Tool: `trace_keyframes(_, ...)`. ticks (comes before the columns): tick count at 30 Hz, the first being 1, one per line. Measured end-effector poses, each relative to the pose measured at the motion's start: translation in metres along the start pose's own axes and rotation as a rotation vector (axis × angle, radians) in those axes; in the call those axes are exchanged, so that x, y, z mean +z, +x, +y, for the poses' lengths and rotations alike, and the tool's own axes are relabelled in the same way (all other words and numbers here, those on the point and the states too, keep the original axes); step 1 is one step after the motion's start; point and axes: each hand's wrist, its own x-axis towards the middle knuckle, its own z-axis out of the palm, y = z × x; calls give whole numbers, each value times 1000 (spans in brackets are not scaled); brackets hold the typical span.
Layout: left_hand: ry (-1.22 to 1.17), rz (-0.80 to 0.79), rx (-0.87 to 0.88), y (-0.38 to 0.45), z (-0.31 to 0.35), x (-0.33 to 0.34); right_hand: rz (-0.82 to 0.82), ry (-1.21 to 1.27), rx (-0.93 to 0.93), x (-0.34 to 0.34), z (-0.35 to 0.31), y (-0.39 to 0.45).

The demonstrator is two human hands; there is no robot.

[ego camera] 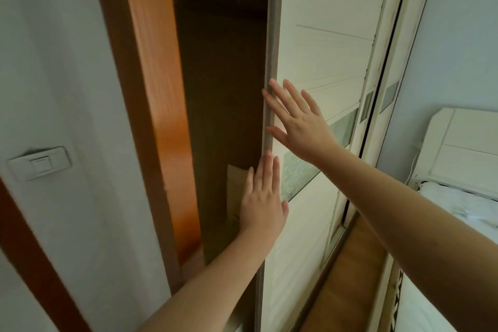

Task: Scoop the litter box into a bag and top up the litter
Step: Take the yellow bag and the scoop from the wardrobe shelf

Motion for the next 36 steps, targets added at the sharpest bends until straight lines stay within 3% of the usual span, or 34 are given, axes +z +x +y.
trace_keyframes(13, -78, 125, 30, 117, 71, 101, 196, 79, -13, 106, 121, 9)
trace_keyframes(25, -31, 1, 183, 230, 122, 152, 130, 79, 18, 187, 241, 13)
trace_keyframes(36, 65, -89, 362, 315, 144, 167, 16, 81, 169, 235, 301, 13)
